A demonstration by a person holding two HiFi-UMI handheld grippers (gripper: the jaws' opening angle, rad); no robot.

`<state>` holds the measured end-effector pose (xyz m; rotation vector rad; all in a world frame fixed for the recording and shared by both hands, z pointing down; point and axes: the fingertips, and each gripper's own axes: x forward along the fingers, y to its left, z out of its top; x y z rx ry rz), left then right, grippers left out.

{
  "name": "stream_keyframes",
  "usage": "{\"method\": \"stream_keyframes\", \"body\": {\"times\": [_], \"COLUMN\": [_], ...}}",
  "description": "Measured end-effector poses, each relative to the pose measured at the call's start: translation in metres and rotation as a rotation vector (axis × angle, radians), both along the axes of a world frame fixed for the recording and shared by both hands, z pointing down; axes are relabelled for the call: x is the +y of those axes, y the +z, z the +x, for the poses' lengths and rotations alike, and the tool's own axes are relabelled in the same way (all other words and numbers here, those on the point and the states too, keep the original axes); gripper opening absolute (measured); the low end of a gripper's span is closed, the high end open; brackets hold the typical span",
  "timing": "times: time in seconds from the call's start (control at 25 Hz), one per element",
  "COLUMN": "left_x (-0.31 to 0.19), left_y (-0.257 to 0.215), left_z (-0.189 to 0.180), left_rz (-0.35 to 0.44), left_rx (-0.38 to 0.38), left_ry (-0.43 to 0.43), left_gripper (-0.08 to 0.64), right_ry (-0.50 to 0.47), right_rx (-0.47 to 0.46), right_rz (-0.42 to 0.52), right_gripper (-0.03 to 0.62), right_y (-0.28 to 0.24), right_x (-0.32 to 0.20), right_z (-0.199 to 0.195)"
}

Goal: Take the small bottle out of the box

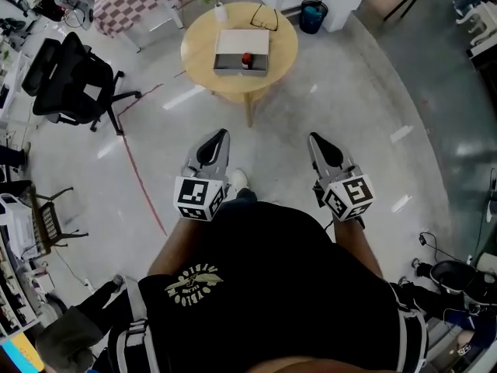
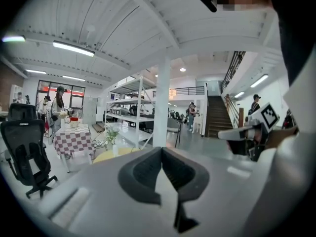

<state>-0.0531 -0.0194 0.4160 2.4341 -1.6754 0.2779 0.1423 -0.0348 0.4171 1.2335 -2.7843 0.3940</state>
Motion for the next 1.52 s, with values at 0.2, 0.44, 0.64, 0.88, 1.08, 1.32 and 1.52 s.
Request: {"method": "stream_keyframes", "body": {"times": [0.2, 0.44, 0.64, 0.88, 1.08, 1.32, 1.52], "left_x": [-0.029, -0.059, -0.081, -0.102, -0.117, -0.131, -0.133], "left_y": [-0.004, 0.006, 0.013, 0.009, 0.005, 0.000, 0.008], "left_z": [-0.018, -0.039, -0.069, -0.099, -0.113, -0.154, -0.161], "left_rz": [0.007, -0.019, -0.030, -0.024, 0.003, 0.013, -0.017], "left_rx": [0.011, 0.027, 0.053, 0.089, 0.100, 0.093, 0.092], "left_ry": [0.022, 0.043, 0.038, 0.045, 0.088, 0.054, 0.045], "left_gripper": [0.000, 0.000, 0.000, 0.000, 0.000, 0.000, 0.000], "right_ry": [0.020, 0.023, 0.021, 0.022, 0.035, 0.074, 0.056], "right_rx": [0.004, 0.020, 0.038, 0.064, 0.080, 0.104, 0.109], "right_rz": [0.008, -0.010, -0.027, -0.018, 0.006, 0.021, -0.009], "right_gripper": [0.008, 0.008, 0.008, 0.008, 0.008, 0.008, 0.008], "right_y": [-0.008, -0.004, -0.001, -0.013, -0.026, -0.033, -0.028], "right_x": [-0.025, -0.053, -0.073, -0.095, -0.107, -0.113, -0.116], "right_z": [-0.022, -0.049, -0.079, -0.112, -0.134, -0.140, -0.151]}}
